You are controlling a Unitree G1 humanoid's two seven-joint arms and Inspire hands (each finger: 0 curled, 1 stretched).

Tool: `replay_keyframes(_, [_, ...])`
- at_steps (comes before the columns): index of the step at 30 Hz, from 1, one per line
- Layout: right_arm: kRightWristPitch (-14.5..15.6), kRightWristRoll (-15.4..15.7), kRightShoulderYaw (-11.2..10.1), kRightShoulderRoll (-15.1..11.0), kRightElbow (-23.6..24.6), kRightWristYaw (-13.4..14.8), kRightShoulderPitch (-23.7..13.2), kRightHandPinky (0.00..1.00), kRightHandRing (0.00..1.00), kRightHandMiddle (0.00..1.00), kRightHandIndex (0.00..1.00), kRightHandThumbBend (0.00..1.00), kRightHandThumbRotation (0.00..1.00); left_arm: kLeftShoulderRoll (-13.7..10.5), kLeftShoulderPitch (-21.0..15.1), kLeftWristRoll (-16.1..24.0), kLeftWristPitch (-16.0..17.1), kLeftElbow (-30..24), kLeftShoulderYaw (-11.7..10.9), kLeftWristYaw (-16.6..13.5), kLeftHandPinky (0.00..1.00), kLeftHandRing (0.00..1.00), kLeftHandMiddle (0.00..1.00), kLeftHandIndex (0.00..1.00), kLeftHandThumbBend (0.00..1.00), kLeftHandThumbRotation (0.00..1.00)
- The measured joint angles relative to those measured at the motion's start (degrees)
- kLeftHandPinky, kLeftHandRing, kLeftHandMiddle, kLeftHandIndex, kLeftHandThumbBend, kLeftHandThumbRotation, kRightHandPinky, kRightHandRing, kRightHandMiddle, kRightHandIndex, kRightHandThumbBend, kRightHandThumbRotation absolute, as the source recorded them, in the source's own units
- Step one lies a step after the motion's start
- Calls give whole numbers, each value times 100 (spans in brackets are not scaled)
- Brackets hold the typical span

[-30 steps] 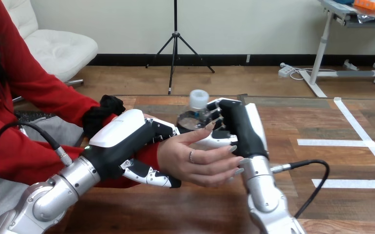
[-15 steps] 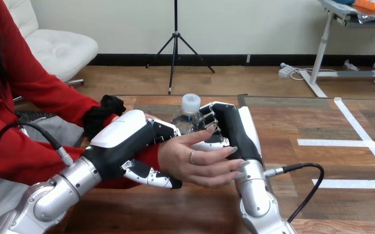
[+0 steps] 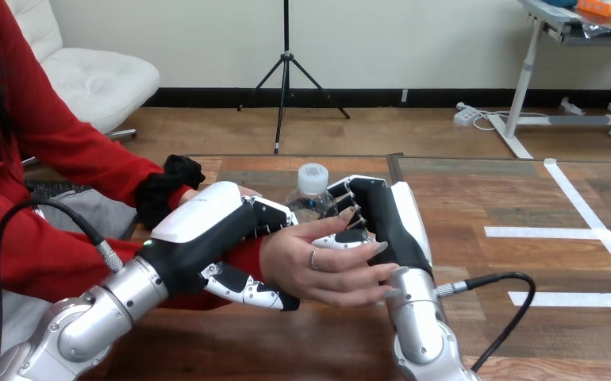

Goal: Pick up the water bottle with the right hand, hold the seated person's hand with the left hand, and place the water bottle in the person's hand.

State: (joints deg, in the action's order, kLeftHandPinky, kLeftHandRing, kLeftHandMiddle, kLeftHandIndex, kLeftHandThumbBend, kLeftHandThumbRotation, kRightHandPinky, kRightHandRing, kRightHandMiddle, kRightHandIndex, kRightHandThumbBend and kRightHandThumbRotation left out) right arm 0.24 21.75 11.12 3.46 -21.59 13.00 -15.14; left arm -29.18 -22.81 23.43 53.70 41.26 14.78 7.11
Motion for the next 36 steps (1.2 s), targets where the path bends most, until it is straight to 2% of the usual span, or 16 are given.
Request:
replay_keyframes(7, [308, 101, 24, -51, 466, -156, 237, 33, 38, 43, 43, 85, 0, 9, 0, 27, 52, 5, 1, 4, 30, 38, 47, 50, 67, 21])
replay_keyframes(20, [536, 120, 38, -202, 1066, -452, 643, 32, 37, 42, 43, 86, 0, 30, -14, 26, 85, 54, 0, 23, 29, 37, 46, 50, 67, 21])
replay_keyframes(36, [1075, 131, 90, -393, 1986, -927, 1257, 30, 35, 40, 43, 88, 0, 3, -22, 25, 85, 256, -2, 96, 27, 35, 46, 48, 68, 18])
